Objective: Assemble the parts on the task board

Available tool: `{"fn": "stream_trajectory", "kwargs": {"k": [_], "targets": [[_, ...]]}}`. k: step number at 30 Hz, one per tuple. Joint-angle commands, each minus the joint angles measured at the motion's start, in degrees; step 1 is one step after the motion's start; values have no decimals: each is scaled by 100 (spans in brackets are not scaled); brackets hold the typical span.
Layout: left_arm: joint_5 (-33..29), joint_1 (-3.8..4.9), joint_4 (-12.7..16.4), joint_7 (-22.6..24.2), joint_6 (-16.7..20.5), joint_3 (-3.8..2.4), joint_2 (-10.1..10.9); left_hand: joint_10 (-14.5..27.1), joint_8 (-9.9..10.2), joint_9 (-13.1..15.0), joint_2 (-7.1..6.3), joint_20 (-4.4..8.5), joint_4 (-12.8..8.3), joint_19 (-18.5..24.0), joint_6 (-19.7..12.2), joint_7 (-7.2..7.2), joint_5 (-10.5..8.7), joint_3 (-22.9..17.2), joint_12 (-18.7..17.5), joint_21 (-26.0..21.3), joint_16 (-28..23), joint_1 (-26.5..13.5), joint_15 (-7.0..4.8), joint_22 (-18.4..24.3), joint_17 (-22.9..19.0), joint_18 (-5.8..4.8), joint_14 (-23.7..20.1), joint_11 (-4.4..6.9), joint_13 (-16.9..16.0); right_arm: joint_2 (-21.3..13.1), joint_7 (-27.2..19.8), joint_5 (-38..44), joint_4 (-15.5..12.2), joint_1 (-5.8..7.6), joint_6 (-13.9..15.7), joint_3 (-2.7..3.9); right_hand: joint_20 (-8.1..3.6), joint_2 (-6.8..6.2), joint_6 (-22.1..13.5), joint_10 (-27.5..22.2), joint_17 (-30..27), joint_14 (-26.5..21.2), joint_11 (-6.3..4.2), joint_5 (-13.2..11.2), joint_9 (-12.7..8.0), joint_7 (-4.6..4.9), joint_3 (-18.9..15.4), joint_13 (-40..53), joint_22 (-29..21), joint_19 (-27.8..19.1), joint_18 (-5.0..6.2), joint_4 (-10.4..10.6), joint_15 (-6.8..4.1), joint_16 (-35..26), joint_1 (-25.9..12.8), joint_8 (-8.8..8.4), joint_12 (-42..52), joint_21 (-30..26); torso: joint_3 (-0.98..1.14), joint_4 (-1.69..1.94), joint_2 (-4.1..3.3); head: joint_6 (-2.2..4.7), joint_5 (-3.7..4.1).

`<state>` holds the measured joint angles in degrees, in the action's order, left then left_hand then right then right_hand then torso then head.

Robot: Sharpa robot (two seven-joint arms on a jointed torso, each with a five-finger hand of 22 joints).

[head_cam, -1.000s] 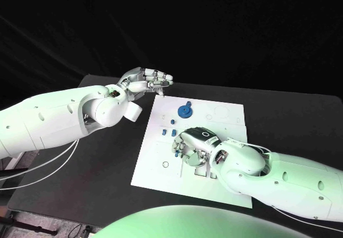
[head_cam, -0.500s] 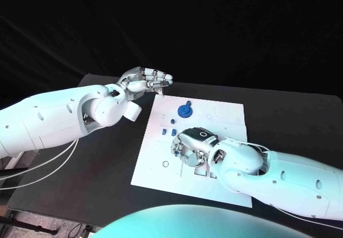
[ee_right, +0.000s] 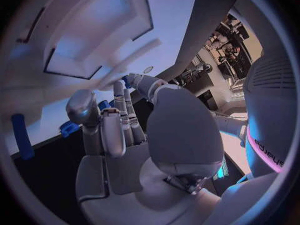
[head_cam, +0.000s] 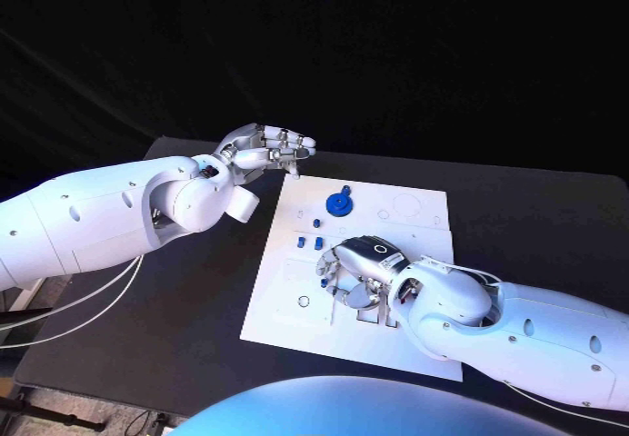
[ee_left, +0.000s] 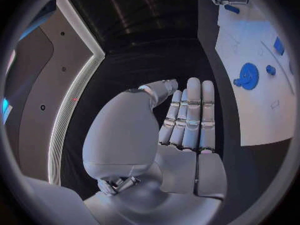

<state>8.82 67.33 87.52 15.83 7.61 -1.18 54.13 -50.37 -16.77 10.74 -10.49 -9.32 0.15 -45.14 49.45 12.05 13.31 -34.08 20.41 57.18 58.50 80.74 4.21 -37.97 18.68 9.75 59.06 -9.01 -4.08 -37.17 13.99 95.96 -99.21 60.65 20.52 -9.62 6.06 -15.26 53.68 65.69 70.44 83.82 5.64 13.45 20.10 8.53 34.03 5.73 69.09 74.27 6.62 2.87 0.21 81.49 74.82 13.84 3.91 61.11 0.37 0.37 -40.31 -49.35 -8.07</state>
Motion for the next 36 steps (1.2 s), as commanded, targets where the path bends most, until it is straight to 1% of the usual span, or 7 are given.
{"fn": "stream_trajectory", "kwargs": {"k": [1,10,17,19,21,23,36], "targets": [[11,5,-1,18,-90,-3,0,37,-24,-3,16,-17,-33,37,2,42,14,-3,23,-23,-28,-20,-4,6,-5,77,-44,-3,9,-152,113,-41,-143,37,205,-1,39,-74,-48,-35,-15,257,-30,-26,-2,-2,-73,25,-15,-21,12,0,45,10,-12,-39,34,-38,0,-3,5,9,-2],[11,5,-39,18,-92,1,10,48,-25,-3,18,-18,-39,39,-1,43,15,-2,25,-23,-30,-20,-3,6,-8,77,-45,-4,10,-806,171,-190,-707,384,346,44,45,-106,-59,-77,-25,252,-30,-26,2,-2,-174,18,-9,-4,9,-2,47,13,-18,-48,74,-34,-2,-4,9,40,23],[11,4,-50,28,-104,7,10,48,-25,-3,18,-18,-39,39,-1,43,15,-2,25,-23,-30,-20,-3,6,-8,77,-45,-4,10,-1341,182,-531,-796,734,32,70,64,-90,-47,-279,-84,236,-3,-11,7,11,-411,-38,-59,-16,20,20,76,5,10,-66,99,-116,-8,-8,15,66,85],[11,4,-48,34,-106,9,10,48,-25,-3,18,-18,-39,39,-1,43,15,-2,25,-23,-30,-20,-3,6,-8,77,-45,-4,10,-1464,130,-612,-736,789,-75,72,85,-26,-121,-460,-183,210,16,9,-20,-4,-973,-108,-134,-45,36,102,87,-20,81,-157,175,-242,-10,-13,14,81,98],[11,4,-48,38,-108,11,9,48,-25,-3,18,-18,-39,39,-1,43,15,-2,25,-23,-30,-20,-3,6,-8,77,-45,-4,10,-1553,79,-650,-659,823,-185,73,82,442,-114,-712,-385,167,70,94,-60,-33,-2816,-173,-303,-98,102,546,131,-74,774,-313,429,-523,-10,-20,13,89,108],[11,4,-50,42,-113,13,5,48,-25,-3,18,-18,-39,39,-1,43,15,-2,25,-23,-30,-20,-3,6,-8,77,-45,-4,10,-1617,34,-649,-568,846,-317,73,145,340,-226,-992,-482,147,83,85,-113,-94,-3576,-185,-519,-198,122,1354,161,-83,1200,-478,526,-862,-3,-16,7,103,125],[11,3,-55,40,-133,19,0,61,-28,-4,21,-20,-49,41,-5,43,15,0,30,-22,-32,-20,-2,6,-11,78,-46,-5,11,-1510,20,-519,-302,780,-756,52,134,467,-260,-967,-603,118,72,63,-148,-50,-3576,-181,-560,-164,132,1383,137,-118,1443,-561,654,-936,-9,-3,-2,114,144]]}}
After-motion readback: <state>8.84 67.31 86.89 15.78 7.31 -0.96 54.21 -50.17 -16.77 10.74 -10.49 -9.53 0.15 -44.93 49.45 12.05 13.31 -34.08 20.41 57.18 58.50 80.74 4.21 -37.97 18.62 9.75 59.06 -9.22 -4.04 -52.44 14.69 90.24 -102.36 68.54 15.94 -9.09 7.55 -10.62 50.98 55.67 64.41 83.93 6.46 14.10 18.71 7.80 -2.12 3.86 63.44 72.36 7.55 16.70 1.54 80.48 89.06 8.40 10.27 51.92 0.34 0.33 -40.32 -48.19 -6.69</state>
